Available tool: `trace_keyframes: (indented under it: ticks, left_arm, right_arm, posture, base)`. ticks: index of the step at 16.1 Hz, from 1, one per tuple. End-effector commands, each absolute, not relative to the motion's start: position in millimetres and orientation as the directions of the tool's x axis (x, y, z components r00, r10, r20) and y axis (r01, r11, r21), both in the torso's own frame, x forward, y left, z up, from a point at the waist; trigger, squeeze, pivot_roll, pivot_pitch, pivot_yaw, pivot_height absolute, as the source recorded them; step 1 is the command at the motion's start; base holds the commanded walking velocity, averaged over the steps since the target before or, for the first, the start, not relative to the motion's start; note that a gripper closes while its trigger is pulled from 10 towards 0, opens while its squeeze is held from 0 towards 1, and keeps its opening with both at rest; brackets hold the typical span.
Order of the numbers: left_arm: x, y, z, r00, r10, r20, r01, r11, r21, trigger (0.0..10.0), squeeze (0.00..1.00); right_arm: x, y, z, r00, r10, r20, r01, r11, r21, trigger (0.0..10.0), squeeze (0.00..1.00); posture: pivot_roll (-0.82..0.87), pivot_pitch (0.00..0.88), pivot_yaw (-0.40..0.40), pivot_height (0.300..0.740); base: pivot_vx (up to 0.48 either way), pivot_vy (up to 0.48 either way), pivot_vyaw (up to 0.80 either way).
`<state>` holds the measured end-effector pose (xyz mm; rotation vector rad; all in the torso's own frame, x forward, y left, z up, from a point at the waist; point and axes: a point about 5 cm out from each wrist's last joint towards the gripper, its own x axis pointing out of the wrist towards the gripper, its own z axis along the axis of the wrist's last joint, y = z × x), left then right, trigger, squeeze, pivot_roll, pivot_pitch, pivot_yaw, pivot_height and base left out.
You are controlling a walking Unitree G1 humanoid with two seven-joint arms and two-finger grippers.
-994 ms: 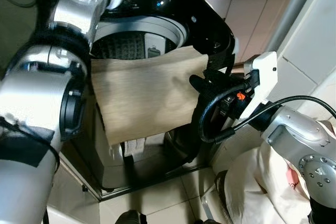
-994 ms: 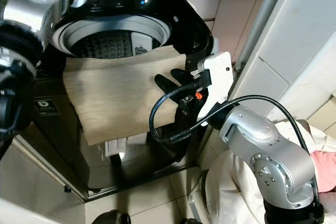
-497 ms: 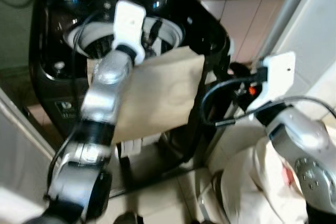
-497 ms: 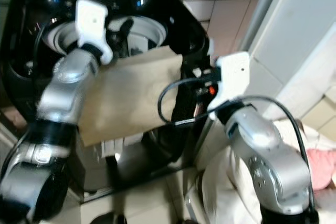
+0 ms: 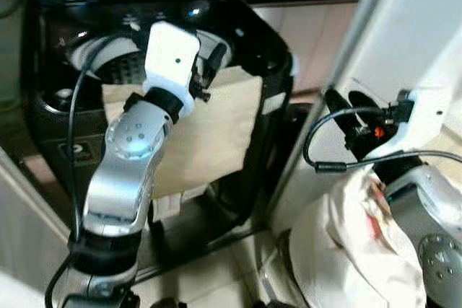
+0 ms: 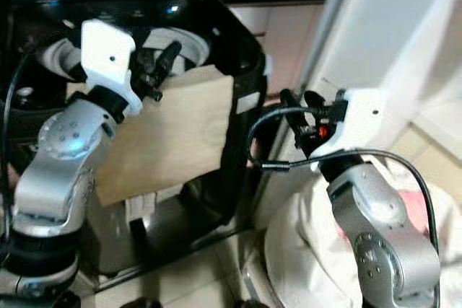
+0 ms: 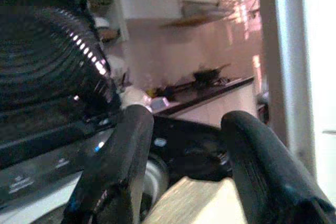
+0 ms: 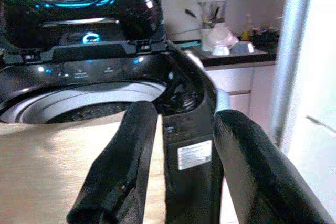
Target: Clothes washing
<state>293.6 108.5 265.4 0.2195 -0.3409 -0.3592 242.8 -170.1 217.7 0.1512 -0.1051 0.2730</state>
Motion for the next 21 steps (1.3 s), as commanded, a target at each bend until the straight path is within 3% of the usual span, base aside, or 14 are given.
trace_keyframes:
  ticks: [1, 10, 17, 21]
  left_arm:
    - [290, 107, 265, 0.888, -0.372, 0.269, 0.306, 0.916, 0.258, 10.0, 0.00]
    - [286, 107, 257, 0.900, -0.381, 0.211, 0.329, 0.912, 0.246, 10.0, 0.00]
    - [284, 111, 236, 0.925, -0.353, 0.139, 0.327, 0.928, 0.180, 10.0, 0.00]
    - [283, 116, 235, 0.933, -0.332, 0.137, 0.304, 0.933, 0.193, 10.0, 0.00]
  right_arm:
    - [237, -173, 222, 0.956, 0.253, 0.148, -0.274, 0.952, 0.138, 10.0, 0.00]
    - [231, -170, 222, 0.951, 0.269, 0.149, -0.291, 0.945, 0.148, 10.0, 0.00]
    - [234, -164, 218, 0.942, 0.320, 0.103, -0.331, 0.935, 0.126, 10.0, 0.00]
    - [236, -163, 216, 0.941, 0.326, 0.089, -0.336, 0.932, 0.136, 10.0, 0.00]
  posture:
    - [-0.11, 0.003, -0.077, 0.740]
    - [-0.12, 0.006, -0.074, 0.740]
    - [-0.11, 0.008, -0.095, 0.740]
    - [-0.10, 0.009, -0.101, 0.740]
  base:
    - [0.000, 0.000, 0.00]
    - [0.000, 0.000, -0.80]
    - [0.000, 0.000, 0.00]
    - [0.000, 0.000, -0.79]
